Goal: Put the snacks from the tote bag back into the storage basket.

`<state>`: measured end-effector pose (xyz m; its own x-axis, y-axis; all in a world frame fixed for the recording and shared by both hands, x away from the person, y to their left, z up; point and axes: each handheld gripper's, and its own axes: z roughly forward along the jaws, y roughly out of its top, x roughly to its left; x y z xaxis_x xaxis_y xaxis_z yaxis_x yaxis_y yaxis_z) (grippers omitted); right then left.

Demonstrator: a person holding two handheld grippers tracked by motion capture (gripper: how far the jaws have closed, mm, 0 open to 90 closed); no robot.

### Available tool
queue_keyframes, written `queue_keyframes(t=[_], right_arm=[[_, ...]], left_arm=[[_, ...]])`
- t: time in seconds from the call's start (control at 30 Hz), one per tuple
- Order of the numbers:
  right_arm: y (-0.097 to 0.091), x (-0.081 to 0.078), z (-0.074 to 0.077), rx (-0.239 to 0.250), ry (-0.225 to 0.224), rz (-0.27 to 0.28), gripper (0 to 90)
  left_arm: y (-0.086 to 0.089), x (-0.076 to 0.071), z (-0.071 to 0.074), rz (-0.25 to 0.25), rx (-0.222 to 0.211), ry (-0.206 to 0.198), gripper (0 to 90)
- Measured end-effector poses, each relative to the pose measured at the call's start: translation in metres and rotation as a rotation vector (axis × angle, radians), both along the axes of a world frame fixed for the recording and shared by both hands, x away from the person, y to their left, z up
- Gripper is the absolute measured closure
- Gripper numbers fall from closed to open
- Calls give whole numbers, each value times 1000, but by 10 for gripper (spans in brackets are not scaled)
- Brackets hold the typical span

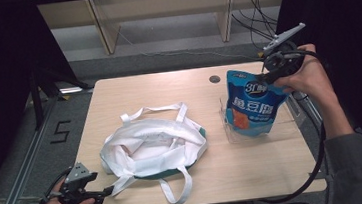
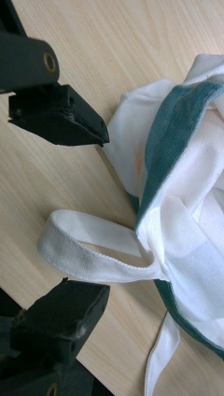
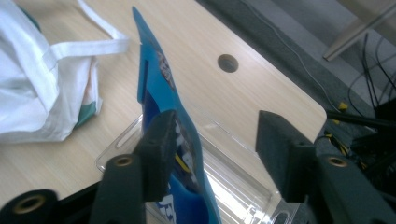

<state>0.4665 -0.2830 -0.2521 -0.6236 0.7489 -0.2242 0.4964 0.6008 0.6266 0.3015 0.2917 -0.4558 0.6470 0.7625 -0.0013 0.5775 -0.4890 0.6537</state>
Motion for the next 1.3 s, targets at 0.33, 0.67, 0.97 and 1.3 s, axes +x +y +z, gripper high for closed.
queue_keyframes(t=[0.33, 0.67, 0.97, 1.3], right_arm=[[-24, -36, -16, 106, -51, -109, 381], [-40, -60, -51, 174, -36, -165, 367], [-48, -65, -88, 241, 34, -222, 367], [-56, -75, -119, 199, 38, -209, 436]], left_arm=[[-1, 0, 0, 8, -4, 6, 223], [-1, 0, -1, 3, -1, 7, 222], [-3, 0, -1, 4, -4, -11, 222], [-3, -1, 1, -14, 5, -8, 222]])
